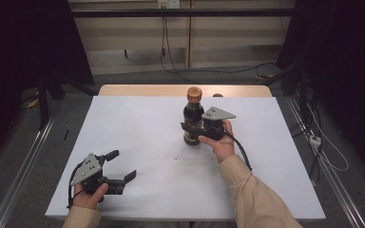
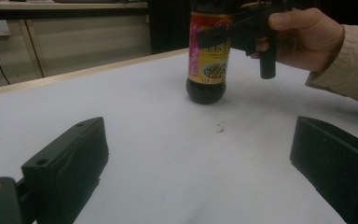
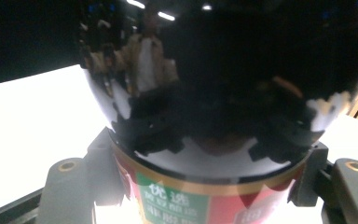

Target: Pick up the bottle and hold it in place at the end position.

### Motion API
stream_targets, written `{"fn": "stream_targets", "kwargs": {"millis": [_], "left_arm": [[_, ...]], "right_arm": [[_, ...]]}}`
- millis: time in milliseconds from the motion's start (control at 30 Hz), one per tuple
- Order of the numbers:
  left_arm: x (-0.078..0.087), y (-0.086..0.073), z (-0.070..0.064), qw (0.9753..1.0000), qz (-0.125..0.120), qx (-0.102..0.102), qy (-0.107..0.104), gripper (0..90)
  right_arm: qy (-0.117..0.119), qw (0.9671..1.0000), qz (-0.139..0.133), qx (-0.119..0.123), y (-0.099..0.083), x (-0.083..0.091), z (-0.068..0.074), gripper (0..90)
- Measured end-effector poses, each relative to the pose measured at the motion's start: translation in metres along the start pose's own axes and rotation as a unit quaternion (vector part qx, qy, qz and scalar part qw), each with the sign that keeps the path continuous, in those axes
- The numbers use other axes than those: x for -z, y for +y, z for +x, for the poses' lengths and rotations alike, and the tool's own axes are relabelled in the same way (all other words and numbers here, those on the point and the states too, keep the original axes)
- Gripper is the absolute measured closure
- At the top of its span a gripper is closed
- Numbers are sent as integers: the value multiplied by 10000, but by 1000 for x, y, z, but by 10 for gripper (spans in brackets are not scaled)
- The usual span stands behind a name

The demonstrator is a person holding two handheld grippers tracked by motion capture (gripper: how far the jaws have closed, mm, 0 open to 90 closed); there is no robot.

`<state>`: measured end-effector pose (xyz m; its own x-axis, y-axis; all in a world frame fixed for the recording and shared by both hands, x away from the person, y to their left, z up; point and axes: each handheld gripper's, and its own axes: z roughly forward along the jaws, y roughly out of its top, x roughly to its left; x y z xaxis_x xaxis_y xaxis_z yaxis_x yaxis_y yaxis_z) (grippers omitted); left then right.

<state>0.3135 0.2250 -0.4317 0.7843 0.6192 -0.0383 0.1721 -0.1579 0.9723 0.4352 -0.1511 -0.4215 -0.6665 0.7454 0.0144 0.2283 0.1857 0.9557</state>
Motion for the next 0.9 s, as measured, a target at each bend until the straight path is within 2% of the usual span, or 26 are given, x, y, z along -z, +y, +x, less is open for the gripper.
{"fn": "stream_targets", "kwargs": {"millis": [267, 733, 900], "left_arm": [[-1, 0, 0, 10000, 1, 33, -19, 39], [-2, -1, 1, 10000, 23, 41, -25, 39], [-2, -2, 1, 10000, 55, 57, -44, 39]], "right_arm": [[58, 9999, 9, 97, 1, -8, -1, 302], [99, 9999, -119, -55, 2, -18, 0, 302], [145, 9999, -80, 4, 2, -20, 1, 301]]}}
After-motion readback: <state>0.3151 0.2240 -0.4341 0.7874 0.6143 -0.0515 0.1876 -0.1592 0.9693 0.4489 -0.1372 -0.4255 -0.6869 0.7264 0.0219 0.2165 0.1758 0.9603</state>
